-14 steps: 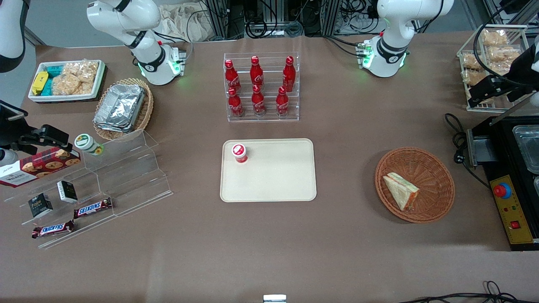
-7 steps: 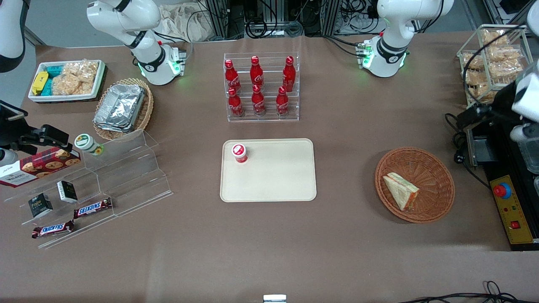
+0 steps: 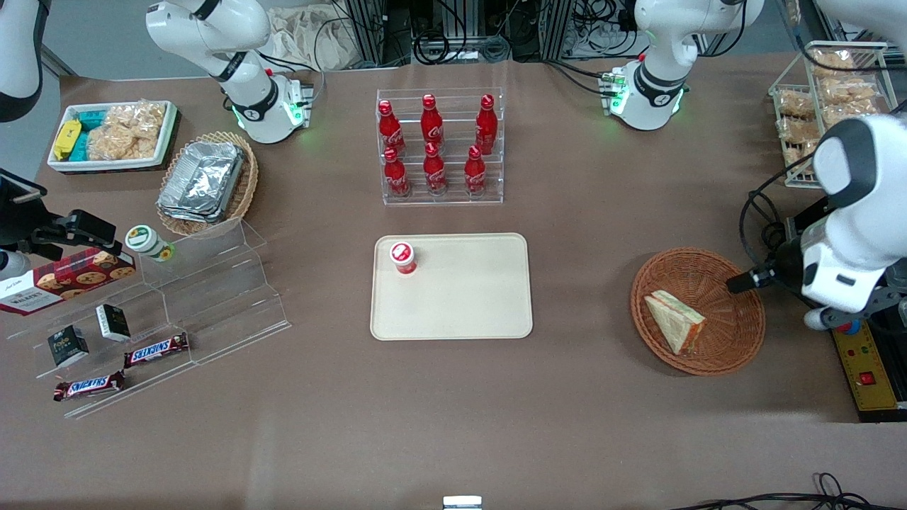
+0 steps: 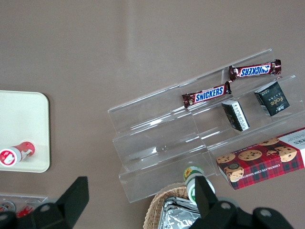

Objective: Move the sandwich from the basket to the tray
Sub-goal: 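Lower the open left gripper over the wrapped sandwich in the basket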

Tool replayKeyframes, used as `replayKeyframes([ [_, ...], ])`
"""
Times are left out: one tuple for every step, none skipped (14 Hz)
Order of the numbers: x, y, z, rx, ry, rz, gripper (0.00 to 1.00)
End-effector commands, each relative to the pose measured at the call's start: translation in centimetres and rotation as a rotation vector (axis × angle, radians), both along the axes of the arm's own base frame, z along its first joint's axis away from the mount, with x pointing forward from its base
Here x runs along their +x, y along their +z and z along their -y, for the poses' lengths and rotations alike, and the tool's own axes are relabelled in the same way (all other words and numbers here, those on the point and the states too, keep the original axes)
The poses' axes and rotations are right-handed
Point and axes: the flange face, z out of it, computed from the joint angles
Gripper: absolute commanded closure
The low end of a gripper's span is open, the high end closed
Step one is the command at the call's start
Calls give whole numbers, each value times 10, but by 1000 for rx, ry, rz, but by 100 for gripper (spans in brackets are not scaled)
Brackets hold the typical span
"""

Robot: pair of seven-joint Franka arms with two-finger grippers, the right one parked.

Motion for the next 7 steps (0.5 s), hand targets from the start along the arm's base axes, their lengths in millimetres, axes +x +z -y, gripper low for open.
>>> replayKeyframes([
  [13,-41,3,-19,57,14,0],
  [16,-55,3,-23,80,16,0],
  [20,-68,6,-32,95,22,0],
  [24,-79,13,-37,97,32,0],
  [27,-91,18,-49,106,36,0],
  [30,-101,18,-65,119,43,0],
  [31,-110,23,-71,121,45,0],
])
